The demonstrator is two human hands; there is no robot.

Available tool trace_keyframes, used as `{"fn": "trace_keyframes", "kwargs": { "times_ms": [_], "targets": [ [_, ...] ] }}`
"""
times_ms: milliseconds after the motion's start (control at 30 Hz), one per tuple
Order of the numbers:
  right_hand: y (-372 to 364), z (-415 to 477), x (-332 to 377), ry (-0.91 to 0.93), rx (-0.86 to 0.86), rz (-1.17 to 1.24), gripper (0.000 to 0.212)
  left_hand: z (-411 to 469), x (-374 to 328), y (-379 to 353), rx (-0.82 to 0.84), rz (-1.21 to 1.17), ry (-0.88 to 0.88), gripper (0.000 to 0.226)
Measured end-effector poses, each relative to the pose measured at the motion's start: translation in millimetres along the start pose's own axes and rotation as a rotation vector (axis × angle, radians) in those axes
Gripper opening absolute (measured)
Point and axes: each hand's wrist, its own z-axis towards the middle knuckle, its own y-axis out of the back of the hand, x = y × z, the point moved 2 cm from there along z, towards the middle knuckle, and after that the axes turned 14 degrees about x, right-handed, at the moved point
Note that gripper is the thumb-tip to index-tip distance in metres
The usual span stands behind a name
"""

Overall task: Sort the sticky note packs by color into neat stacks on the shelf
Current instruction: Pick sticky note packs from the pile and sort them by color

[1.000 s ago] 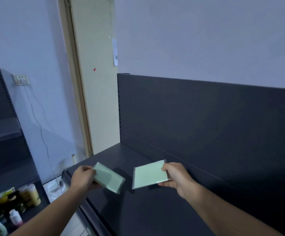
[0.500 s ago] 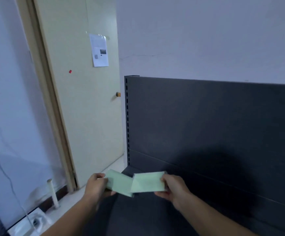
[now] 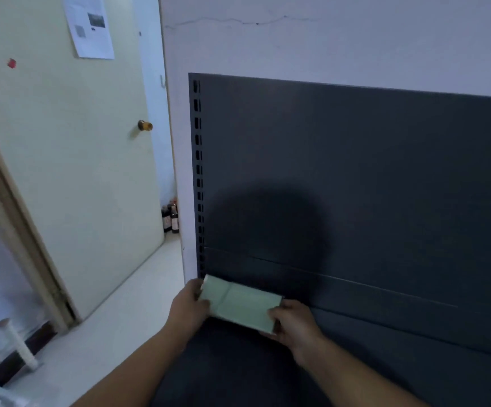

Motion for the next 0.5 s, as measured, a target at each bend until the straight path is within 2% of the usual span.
{"fn": "trace_keyframes", "kwargs": {
  "times_ms": [67,133,267,500],
  "targets": [
    [-1.6,6.1,-3.3,0.046,-0.040,-0.058,0.021,4.8,0.3,0.4,-0.024,0.261,-0.021,0.027],
    [-4.8,8.0,-5.9,0.096,-0.057,-0.167,0.020,7.2,3.0,1.6,-0.077,0.392,-0.010,0.023],
    [-17.8,11.6,-10.3,0.155,-0.101,-0.371,0.030,7.0,4.7,4.7,-0.105,0.387,-0.021,0.022],
    [-52.4,17.3,-18.9,0.147,-0.149,-0.327,0.047,4.2,-0.6,-0.2,-0.043,0.312,-0.062,0.026]
  ]
}}
